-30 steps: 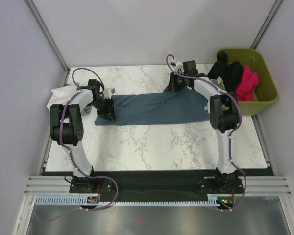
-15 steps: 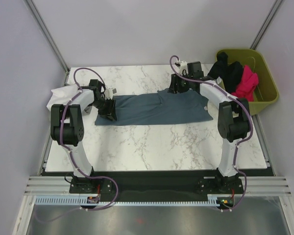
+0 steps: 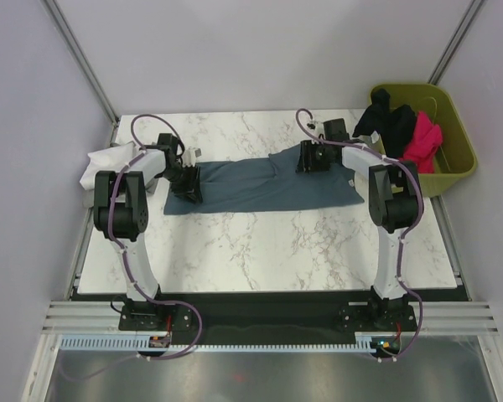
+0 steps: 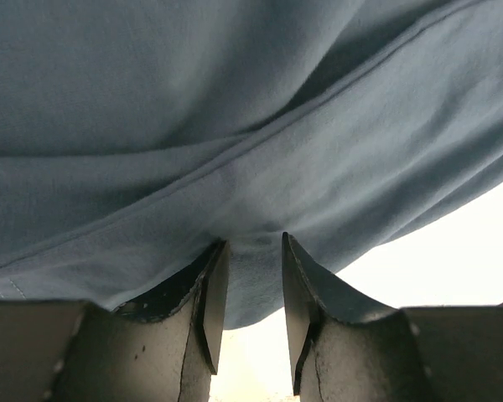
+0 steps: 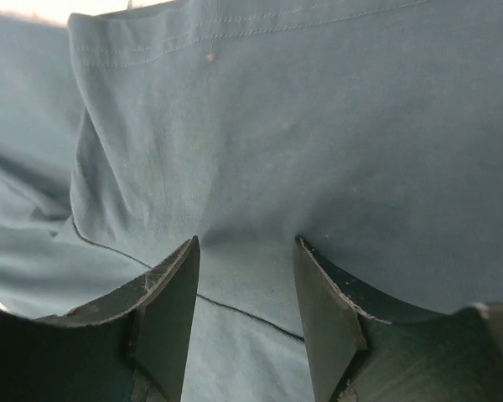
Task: Fold and stack the t-shirts
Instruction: Fold the tshirt
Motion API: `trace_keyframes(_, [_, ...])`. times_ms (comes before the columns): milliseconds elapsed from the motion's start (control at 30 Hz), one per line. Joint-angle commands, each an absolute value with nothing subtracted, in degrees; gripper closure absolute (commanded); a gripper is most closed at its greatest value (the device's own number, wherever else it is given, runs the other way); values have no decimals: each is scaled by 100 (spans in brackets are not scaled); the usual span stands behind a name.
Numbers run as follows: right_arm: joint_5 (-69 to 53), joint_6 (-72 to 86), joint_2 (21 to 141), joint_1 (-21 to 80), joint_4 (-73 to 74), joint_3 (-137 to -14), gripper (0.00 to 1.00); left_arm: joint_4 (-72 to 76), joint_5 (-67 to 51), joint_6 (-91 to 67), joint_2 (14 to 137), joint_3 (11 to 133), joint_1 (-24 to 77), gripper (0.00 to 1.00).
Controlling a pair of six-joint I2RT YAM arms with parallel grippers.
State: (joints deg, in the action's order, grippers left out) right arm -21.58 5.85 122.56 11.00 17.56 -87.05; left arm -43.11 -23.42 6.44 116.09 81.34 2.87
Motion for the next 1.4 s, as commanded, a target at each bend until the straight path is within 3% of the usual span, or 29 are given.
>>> trace_keyframes(0, [-1872, 528, 12629, 1107, 1722, -9236, 43, -4025, -2074, 501, 11804, 8122, 369, 60])
trace_keyframes(367, [-1758, 474, 14236, 1195, 1837, -11424, 40, -4043, -1688, 703, 10706, 6760, 808, 60])
trace_keyframes(433, [-1793, 492, 14561, 1248, 1767, -12239, 39, -4034, -1565, 747, 10496, 6479, 1176, 61])
trace_keyframes(767, [-1960, 1185, 15424, 1537, 1021, -13762, 34, -3937, -1082, 914, 9862, 5898, 2520, 60])
trace_keyframes(1000, [-1907, 1345, 15513, 1749, 747, -14054, 33, -3972, -897, 941, 9643, 5949, 3453, 61])
trace_keyframes(1233, [-1872, 1370, 14082, 1547, 896, -13308, 32, -4271, -642, 958, 9404, 7223, 3586, 61])
trace_keyframes(1367, [-1872, 1537, 13001, 1354, 1063, -12133, 32, -4860, -651, 1081, 9378, 7646, 3595, 61])
